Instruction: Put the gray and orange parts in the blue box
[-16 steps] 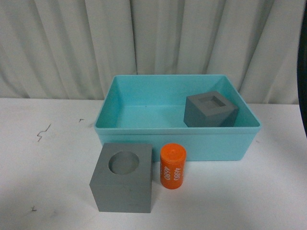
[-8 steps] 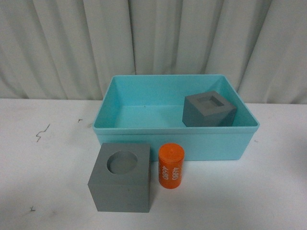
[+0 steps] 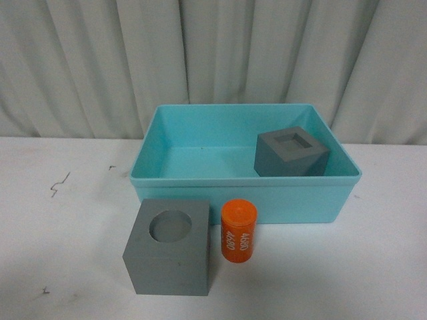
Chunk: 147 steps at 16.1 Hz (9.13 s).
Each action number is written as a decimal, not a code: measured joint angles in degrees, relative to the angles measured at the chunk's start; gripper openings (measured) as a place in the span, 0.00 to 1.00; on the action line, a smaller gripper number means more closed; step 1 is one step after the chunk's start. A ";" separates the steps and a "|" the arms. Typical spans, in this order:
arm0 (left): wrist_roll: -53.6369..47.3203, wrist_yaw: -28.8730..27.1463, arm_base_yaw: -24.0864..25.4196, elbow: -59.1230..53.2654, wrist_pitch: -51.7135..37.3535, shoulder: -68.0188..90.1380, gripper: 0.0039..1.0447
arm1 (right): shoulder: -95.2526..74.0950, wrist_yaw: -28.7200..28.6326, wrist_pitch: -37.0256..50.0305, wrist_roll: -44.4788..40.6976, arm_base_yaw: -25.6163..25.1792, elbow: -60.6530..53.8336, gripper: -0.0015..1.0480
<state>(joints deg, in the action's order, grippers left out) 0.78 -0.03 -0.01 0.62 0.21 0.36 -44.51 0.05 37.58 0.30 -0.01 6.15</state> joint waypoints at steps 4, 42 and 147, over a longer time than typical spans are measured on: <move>0.00 0.02 0.00 0.00 0.00 0.02 0.94 | 4.90 0.00 -2.64 -0.02 0.00 -1.55 0.02; 12.92 -5.03 -18.58 28.00 3.69 55.89 0.94 | 44.28 -0.04 -37.77 -0.15 0.00 -5.46 0.94; 0.04 0.02 -0.11 -0.04 -27.87 28.33 0.01 | 44.28 -0.04 -37.81 -0.15 0.00 -5.46 0.94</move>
<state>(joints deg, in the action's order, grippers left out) 0.82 -0.01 -0.12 0.58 -27.66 28.69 -0.23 0.01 -0.23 0.14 -0.01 0.69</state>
